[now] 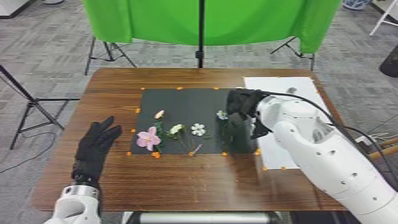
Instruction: Arrange flowers
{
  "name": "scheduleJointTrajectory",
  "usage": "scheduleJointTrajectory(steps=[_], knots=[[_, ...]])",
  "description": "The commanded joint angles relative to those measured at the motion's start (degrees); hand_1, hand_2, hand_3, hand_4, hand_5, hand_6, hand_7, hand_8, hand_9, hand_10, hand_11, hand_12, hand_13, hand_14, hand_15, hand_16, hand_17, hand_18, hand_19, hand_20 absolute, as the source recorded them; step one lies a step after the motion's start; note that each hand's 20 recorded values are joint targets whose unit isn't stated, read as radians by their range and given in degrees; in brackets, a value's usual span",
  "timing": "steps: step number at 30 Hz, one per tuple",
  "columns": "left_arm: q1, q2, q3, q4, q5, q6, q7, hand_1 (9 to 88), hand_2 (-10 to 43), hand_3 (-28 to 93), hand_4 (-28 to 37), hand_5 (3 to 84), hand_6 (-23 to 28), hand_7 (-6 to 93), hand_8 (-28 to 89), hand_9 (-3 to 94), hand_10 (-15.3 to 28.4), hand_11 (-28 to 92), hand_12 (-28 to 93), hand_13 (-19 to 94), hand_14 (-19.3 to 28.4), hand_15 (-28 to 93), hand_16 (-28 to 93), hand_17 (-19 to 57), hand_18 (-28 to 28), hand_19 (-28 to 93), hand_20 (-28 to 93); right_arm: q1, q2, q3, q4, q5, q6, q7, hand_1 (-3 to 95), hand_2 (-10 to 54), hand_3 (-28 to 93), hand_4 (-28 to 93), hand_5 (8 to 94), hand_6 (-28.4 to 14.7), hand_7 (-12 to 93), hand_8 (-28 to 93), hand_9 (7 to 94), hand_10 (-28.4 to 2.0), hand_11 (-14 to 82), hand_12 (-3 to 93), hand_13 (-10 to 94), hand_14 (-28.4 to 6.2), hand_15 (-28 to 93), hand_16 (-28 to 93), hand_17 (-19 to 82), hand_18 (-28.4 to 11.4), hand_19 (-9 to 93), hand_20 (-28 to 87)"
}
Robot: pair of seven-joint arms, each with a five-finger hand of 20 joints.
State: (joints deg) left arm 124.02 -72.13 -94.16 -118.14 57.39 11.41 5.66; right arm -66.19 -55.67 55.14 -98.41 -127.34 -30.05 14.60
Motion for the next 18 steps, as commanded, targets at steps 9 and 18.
scheduleJointTrajectory(steps=[9,18], knots=[[0.4,-0.49,0.25,0.22,0.01,-0.25,-0.08,18.3,5.2,63,-28.3,41.2,4.0,6.2,-6,43.7,13.0,16,13,34,13.8,10,2,5.1,10.2,1,17,0.2,0.1,4.5,0.1,-5.4,19.1,3.9,28.3,8.8,64,-4,56.6,-1.9,11,-8,78.6,-15.7,22.7,23.2,86,-5.9,60,34,61,-14.1,93,60],[0.8,-0.49,0.04,0.13,-0.01,-0.14,0.09,18.4,5.2,63,-28.3,41.3,3.9,6.4,-6,43.7,13.1,16,13,34,13.8,10,2,5.1,10.1,1,17,0.5,-0.1,13.7,9.3,-11.8,14.6,10.3,28.9,-2.8,62,-7,49.6,-3.9,8,-6,58.0,-19.1,10.8,21.1,74,-10.4,62,33,54,-16.5,93,55]])
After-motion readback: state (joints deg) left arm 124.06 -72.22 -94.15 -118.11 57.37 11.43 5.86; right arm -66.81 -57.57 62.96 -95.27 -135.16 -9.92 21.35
